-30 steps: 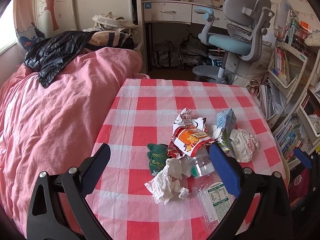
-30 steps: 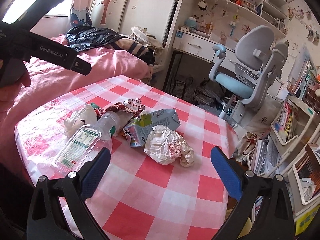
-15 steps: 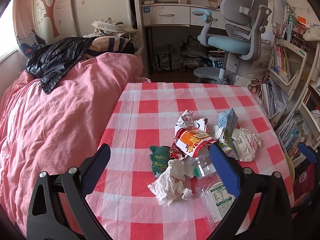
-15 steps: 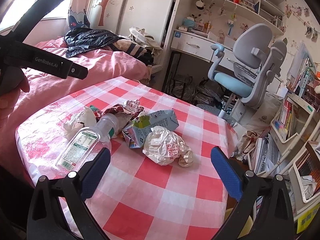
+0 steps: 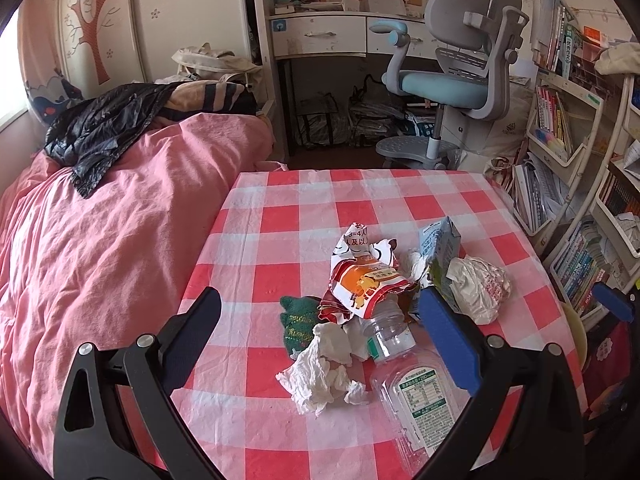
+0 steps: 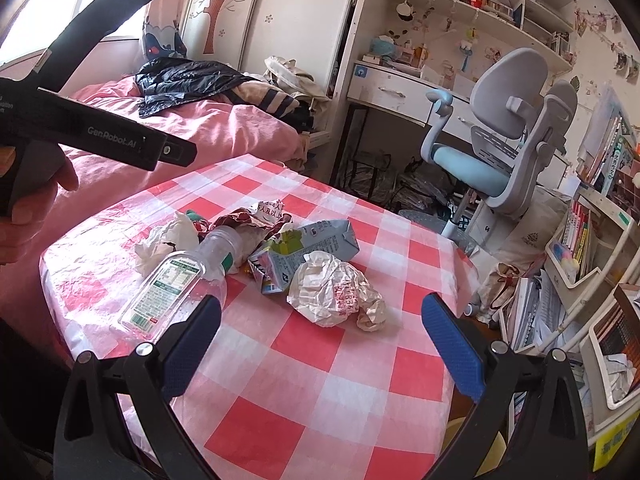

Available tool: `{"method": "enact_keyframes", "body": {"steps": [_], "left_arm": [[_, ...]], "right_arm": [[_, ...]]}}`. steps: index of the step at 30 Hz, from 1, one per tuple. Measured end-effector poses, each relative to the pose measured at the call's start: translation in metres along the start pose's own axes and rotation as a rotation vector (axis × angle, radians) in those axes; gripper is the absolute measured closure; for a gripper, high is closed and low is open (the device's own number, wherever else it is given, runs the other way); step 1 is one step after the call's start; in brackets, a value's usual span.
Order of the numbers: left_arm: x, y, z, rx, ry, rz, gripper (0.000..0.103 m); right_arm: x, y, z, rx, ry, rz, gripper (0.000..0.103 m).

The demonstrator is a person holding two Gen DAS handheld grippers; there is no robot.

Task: Collect trash

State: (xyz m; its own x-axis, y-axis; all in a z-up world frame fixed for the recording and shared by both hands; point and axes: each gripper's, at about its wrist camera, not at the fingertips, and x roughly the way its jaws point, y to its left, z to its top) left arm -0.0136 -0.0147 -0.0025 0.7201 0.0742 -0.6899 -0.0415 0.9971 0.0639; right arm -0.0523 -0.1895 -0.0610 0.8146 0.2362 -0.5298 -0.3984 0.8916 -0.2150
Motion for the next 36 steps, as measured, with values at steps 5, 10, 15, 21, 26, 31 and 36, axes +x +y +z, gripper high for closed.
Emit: {"method": "enact_keyframes", "body": {"steps": [5, 10, 15, 21, 26, 31, 36], "left_arm": [[0.002, -0.008, -0.002, 0.019, 0.001, 0.001, 0.007], [0.004, -0.018, -0.004, 0.061, 0.001, 0.034, 0.007], [0.005, -0.015, -0.005, 0.079, -0.002, 0.104, 0.007], [0.004, 0.005, -0.004, 0.022, 0.011, 0.057, 0.007], [0.001, 0.008, -0.004, 0.009, 0.013, 0.027, 0.007], [-0.003, 0.009, -0.002, -0.001, -0.004, 0.031, 0.007], [-0.003, 0.014, -0.001, 0.001, -0.015, 0.058, 0.007]], "right_arm": [[0.0, -0.006, 0.0, 0.022, -0.001, 0.005, 0.006], [-0.003, -0.01, 0.002, 0.045, -0.015, 0.018, 0.006], [0.001, -0.01, 0.0, 0.045, 0.0, 0.014, 0.006], [0.006, -0.006, 0.0, 0.047, 0.016, 0.012, 0.006], [0.007, -0.003, 0.0, 0.046, 0.023, 0.013, 0.006], [0.009, -0.001, 0.0, 0.044, 0.028, 0.012, 0.006], [0.009, 0.002, -0.001, 0.044, 0.029, 0.014, 0.006]]}}
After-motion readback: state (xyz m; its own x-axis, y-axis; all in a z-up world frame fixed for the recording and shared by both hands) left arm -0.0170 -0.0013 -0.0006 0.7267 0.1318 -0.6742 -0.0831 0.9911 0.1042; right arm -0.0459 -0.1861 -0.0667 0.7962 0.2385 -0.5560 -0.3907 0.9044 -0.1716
